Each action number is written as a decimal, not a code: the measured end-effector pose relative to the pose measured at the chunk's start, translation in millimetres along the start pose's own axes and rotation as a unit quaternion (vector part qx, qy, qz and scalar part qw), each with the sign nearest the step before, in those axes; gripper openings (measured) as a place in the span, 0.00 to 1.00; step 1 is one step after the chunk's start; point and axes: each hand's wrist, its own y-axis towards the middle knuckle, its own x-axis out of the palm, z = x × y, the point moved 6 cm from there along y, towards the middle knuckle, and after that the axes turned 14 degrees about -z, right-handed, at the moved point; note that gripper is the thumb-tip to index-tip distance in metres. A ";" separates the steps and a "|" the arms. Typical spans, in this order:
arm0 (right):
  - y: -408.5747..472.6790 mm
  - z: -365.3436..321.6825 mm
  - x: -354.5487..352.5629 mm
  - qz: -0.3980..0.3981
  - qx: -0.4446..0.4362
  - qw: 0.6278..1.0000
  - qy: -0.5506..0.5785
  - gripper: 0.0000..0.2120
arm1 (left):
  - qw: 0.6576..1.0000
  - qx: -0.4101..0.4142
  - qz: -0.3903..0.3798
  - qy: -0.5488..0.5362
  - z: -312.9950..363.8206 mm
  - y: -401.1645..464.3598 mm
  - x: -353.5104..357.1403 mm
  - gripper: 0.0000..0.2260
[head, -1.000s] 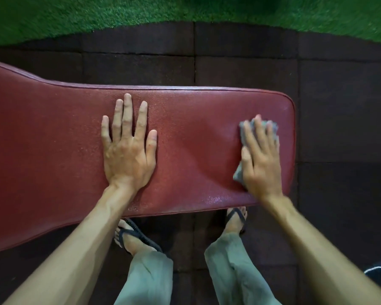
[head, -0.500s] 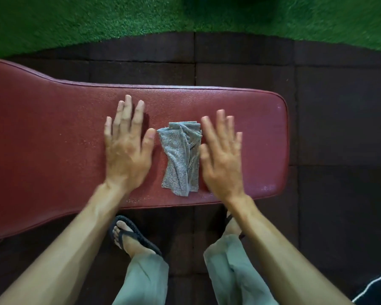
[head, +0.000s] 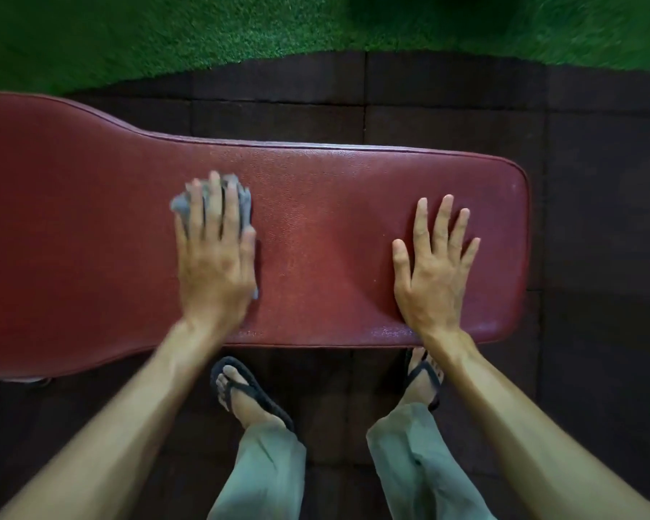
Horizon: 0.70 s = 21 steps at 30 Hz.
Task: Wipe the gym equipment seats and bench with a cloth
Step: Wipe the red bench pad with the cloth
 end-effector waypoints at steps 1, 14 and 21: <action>-1.0 -2.3 1.1 -0.001 -0.004 1.000 -0.011 0.29 | 1.000 0.020 -0.005 0.014 16.7 -27.1 12.7 0.26; -15.1 -76.0 24.1 -0.036 -0.008 0.999 -0.014 0.28 | 1.000 -0.006 0.024 -0.017 -91.9 27.8 -36.2 0.24; -20.8 -115.5 38.3 -0.028 0.011 0.999 -0.033 0.28 | 0.974 0.224 -0.030 0.016 22.2 -24.8 6.7 0.24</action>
